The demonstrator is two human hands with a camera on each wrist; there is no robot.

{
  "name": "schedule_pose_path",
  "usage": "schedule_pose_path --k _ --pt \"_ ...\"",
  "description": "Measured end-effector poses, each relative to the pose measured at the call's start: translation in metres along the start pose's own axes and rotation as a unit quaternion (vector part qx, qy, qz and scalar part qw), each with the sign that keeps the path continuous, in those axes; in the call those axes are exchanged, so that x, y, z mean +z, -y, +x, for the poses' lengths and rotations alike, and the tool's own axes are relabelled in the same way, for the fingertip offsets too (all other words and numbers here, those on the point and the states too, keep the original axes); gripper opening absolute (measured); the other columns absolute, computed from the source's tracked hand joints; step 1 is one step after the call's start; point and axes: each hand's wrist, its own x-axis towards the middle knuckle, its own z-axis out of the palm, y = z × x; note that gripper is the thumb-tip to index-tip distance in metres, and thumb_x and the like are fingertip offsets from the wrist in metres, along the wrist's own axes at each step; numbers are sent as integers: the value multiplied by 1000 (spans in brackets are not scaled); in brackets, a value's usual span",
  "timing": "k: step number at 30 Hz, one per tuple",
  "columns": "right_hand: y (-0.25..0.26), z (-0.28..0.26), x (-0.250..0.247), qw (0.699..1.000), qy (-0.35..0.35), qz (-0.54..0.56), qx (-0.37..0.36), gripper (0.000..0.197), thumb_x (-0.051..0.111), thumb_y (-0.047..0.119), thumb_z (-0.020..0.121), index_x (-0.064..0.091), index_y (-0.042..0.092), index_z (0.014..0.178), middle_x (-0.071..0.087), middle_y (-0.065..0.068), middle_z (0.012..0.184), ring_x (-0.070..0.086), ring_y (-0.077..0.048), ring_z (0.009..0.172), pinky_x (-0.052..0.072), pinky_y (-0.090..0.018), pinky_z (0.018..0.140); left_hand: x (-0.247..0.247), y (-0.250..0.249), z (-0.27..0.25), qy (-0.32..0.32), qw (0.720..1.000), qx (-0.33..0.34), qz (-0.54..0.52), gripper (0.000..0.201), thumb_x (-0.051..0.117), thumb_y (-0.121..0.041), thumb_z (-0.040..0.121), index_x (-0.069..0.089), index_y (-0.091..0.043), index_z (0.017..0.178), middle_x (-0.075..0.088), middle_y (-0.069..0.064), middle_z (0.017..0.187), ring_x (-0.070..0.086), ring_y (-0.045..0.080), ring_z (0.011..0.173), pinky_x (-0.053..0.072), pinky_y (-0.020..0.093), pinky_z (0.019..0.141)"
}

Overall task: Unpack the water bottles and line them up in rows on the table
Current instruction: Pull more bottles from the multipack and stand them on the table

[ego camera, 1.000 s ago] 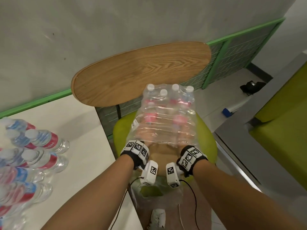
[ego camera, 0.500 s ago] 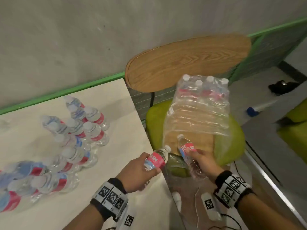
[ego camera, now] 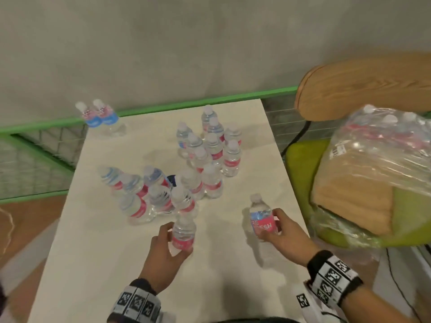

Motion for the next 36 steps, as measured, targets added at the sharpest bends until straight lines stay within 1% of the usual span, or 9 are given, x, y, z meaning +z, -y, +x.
schedule_pose_path --k 3,7,11,15,19,23,26,31,36 --pt "28 9 34 999 -12 -38 -28 51 77 43 74 42 29 109 70 6 90 65 0 77 46 -17 63 -17 17 1 -71 996 15 -43 65 81 -27 73 37 -54 113 58 -11 113 55 14 105 49 32 86" --pt "39 29 69 994 -54 -52 -79 52 79 40 73 47 29 113 64 14 103 62 0 90 48 -16 72 -25 23 11 -130 983 -2 -129 63 81 -13 76 45 -30 124 59 -3 118 61 14 105 54 26 85" --pt "44 50 91 987 -102 -56 -110 56 79 25 75 48 30 120 51 7 118 56 -9 100 54 -28 87 -25 16 26 -125 982 23 -143 59 82 -8 74 48 -28 116 49 -4 121 57 5 105 55 26 86" --pt "52 71 102 984 -136 -51 -104 52 78 24 76 47 28 117 54 4 116 59 -11 97 55 -32 87 -21 3 38 -114 986 46 -109 57 83 -9 72 47 -28 113 47 -12 111 56 0 100 51 9 71" --pt "62 88 108 982 -151 -65 -96 49 77 25 76 48 25 116 55 2 112 60 -15 95 52 -33 85 -13 -7 49 -118 987 47 -97 57 82 -9 73 48 -23 118 44 -19 106 56 2 95 48 5 68" --pt "65 95 110 980 -164 -69 -91 47 74 24 77 49 22 116 57 1 110 60 -18 96 51 -34 85 -4 -12 61 -134 987 57 -63 60 81 -15 73 47 -23 122 46 -7 115 57 15 103 52 26 90" --pt "64 98 107 979 -171 -65 -92 48 75 23 77 49 21 118 58 1 111 61 -18 97 52 -35 86 2 -12 68 -135 987 72 -47 63 81 -17 74 44 -23 125 45 -4 121 55 20 110 51 40 95" --pt "64 101 106 980 -164 -70 -88 50 75 25 77 48 22 119 57 1 112 61 -18 98 53 -38 88 2 -9 73 -136 987 81 -19 65 81 -22 75 42 -22 127 46 -3 122 54 21 111 52 42 94" --pt "64 100 105 980 -160 -80 -93 56 77 28 74 47 22 122 56 0 114 60 -20 101 52 -41 90 4 -8 73 -138 986 34 -83 59 83 -23 72 39 -26 110 51 -8 109 59 17 98 56 41 87"
